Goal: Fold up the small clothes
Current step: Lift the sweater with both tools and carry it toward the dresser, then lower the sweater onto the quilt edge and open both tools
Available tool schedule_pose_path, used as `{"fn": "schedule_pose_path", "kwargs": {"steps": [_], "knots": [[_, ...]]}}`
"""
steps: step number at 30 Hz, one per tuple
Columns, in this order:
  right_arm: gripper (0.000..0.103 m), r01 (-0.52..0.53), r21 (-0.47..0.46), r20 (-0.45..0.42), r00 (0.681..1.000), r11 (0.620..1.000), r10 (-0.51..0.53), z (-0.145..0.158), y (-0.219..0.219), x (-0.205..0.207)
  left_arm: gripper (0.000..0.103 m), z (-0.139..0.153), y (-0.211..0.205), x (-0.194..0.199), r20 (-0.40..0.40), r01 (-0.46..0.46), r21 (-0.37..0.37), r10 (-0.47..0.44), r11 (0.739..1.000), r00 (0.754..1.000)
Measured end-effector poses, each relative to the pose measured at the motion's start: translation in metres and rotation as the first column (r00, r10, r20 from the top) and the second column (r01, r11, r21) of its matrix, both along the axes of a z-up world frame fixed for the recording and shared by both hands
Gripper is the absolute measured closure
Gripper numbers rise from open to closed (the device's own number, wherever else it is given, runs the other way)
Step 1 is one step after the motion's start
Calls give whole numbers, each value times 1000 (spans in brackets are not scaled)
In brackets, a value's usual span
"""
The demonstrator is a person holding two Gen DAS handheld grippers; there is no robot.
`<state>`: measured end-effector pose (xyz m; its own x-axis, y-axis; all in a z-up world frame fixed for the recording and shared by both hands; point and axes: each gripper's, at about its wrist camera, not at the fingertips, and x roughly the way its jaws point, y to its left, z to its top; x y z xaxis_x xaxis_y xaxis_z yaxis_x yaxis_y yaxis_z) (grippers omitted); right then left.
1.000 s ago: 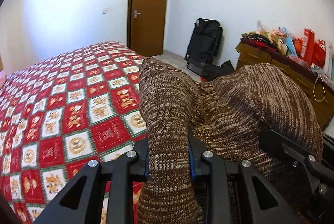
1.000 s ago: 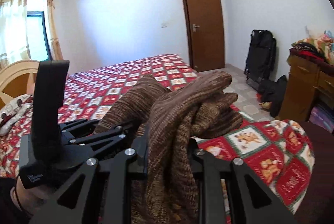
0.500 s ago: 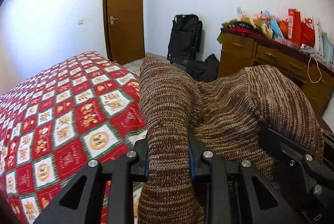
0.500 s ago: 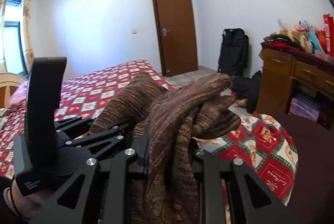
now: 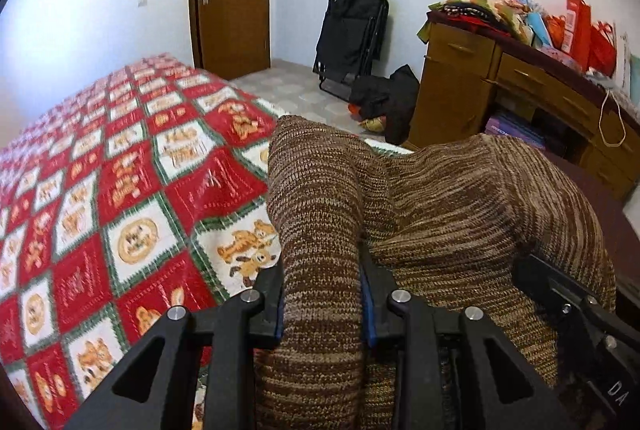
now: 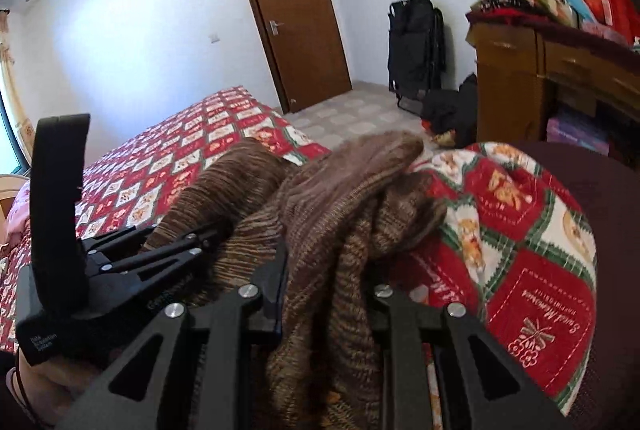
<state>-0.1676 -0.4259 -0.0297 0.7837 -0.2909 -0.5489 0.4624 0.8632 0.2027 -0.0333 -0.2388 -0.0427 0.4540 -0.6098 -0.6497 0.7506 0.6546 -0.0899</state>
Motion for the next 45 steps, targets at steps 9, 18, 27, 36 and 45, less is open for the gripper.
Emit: {"fn": "schedule_pose_path", "kwargs": {"steps": [9, 18, 27, 36, 45], "knots": [[63, -26, 276, 23, 1000, 961, 20, -1, -26, -15, 46, -7, 24, 28, -216, 2, -66, -16, 998, 976], [23, -31, 356, 48, 999, 934, 15, 31, -67, -8, 46, 4, 55, 37, -271, -48, -120, 14, 992, 962], [77, -85, 453, -7, 995, 887, 99, 11, -98, 32, 46, -2, 30, 29, -221, -7, -79, -10, 997, 975], [82, -221, 99, -12, 975, 970, 224, 42, -69, 48, 42, -6, 6, 17, -73, -36, -32, 34, 999, 997], [75, -126, 131, -75, 988, 983, 136, 2, -101, 54, 36, -11, 4, 25, -106, -39, -31, 35, 999, 994]]}}
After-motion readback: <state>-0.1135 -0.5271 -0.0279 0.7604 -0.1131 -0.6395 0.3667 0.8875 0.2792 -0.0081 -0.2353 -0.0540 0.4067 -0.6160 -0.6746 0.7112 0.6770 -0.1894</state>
